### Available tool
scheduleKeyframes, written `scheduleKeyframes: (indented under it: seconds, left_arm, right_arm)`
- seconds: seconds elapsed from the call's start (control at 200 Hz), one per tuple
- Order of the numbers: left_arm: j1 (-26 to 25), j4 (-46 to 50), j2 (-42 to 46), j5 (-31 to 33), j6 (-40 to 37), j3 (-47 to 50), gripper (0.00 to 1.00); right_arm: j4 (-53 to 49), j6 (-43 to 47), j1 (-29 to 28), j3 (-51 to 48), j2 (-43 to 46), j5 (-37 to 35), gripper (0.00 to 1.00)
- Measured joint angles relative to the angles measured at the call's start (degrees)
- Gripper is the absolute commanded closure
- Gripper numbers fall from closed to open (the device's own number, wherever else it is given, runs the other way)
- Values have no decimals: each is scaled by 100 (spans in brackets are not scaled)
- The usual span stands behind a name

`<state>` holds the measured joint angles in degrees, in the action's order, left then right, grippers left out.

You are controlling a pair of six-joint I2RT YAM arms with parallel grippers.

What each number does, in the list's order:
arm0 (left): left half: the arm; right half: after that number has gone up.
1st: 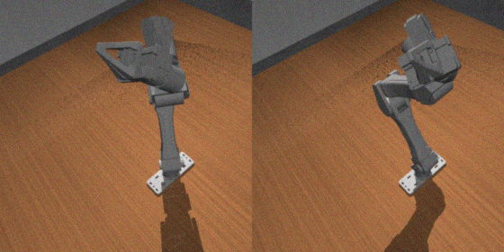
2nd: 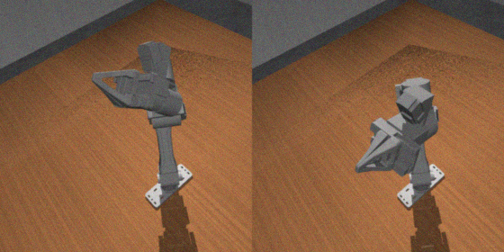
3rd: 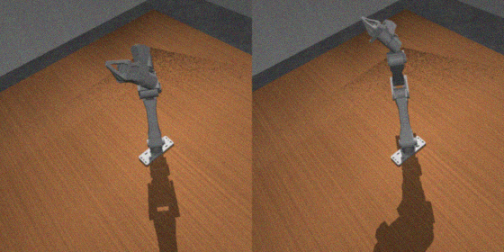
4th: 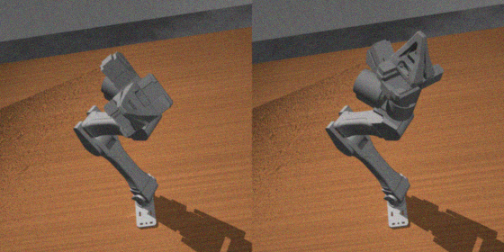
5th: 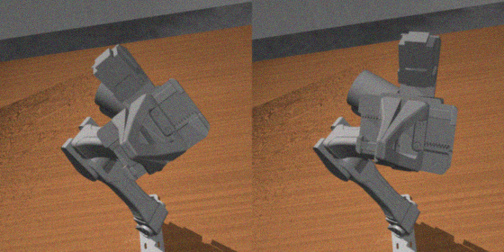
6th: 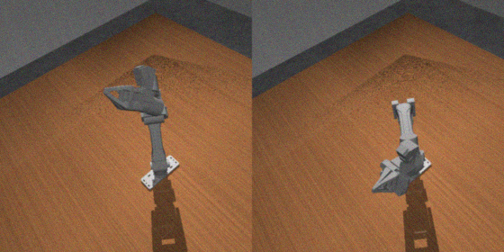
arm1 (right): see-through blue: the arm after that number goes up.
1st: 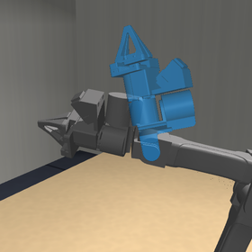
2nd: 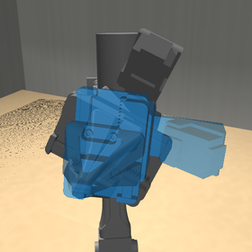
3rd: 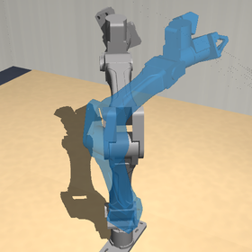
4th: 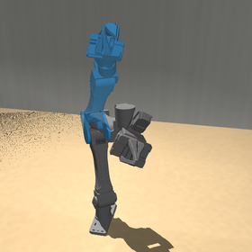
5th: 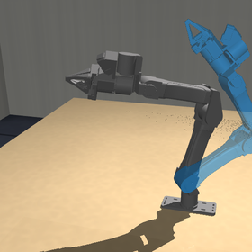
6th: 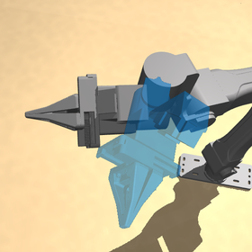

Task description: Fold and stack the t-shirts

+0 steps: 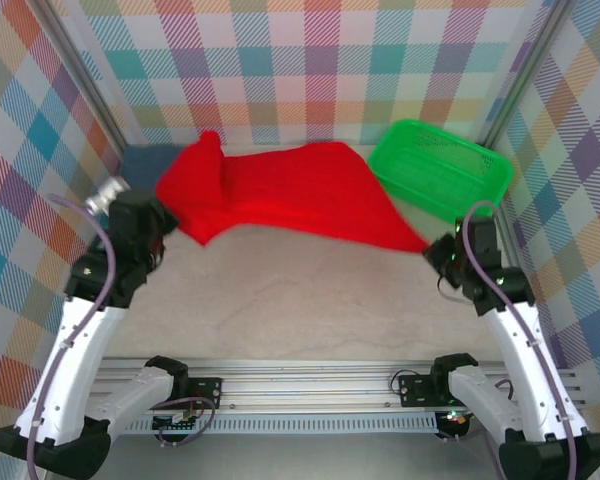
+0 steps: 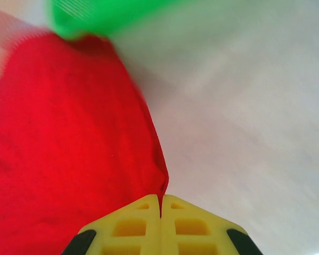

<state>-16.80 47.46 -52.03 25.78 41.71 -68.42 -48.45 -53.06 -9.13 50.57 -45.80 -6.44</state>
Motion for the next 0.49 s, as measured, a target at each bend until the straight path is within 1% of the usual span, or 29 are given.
scheduleKeyframes:
  seconds: [0.09,0.17,0.24,0.34,0.41,0.495]
  left_arm:
    - [-7,463,175,-181,258,975,100]
    - [-7,789,326,-350,476,1547,100]
    - [-11,1008,529,-398,767,1921,100]
    - [-17,1290,872,-420,1172,2284,100]
    - [-22,1587,1023,-337,1429,2330,100]
    - [-24,1781,1075,-146,1532,2291,100]
  right_arm:
    - [-544,-188,-2,-706,544,153,100]
    - [-627,-225,0,-1172,723,348,100]
    - [-555,-247,-2,-1526,487,546,100]
    - [-538,-275,-2,-1797,-129,767,100]
    - [-603,-286,-2,-1814,-396,852,100]
    - [-632,-262,-37,-1808,-437,911,100]
